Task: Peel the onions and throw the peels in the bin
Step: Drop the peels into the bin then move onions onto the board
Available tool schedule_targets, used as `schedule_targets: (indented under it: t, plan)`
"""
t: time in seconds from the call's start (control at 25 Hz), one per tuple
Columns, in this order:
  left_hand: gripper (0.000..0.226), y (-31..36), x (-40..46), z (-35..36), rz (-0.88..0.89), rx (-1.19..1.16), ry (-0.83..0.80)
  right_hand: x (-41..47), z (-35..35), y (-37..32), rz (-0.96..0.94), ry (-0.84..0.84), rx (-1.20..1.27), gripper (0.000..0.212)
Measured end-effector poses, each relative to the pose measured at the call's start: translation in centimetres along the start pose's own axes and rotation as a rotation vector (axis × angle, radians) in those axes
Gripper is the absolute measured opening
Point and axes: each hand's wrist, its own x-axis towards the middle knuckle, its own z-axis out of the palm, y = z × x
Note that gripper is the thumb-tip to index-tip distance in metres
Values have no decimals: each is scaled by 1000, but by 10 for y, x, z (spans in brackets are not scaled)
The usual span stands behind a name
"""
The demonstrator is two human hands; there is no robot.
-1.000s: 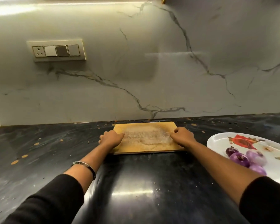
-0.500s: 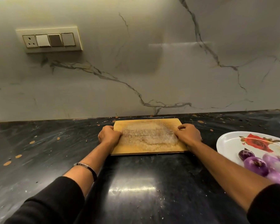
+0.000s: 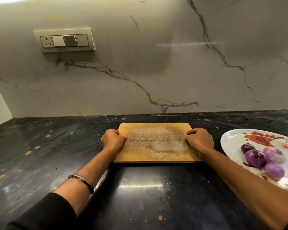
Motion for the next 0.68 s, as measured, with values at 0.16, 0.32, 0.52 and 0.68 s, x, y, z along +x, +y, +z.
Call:
schedule_targets:
  t: [0.16, 0.32, 0.52, 0.68]
  plan:
    - [8, -15, -33, -23, 14, 17, -21, -37, -10, 9, -23, -17, -1, 21]
    - [38, -23, -63, -39, 88, 133, 18, -63, -19, 13, -31, -49, -4, 19]
    - [30, -30, -76, -46, 157, 298, 22, -79, -23, 21, -57, -46, -32, 21]
    - [34, -31, -79, -46, 216, 429, -2, -83, -24, 23, -100, -50, -131, 28]
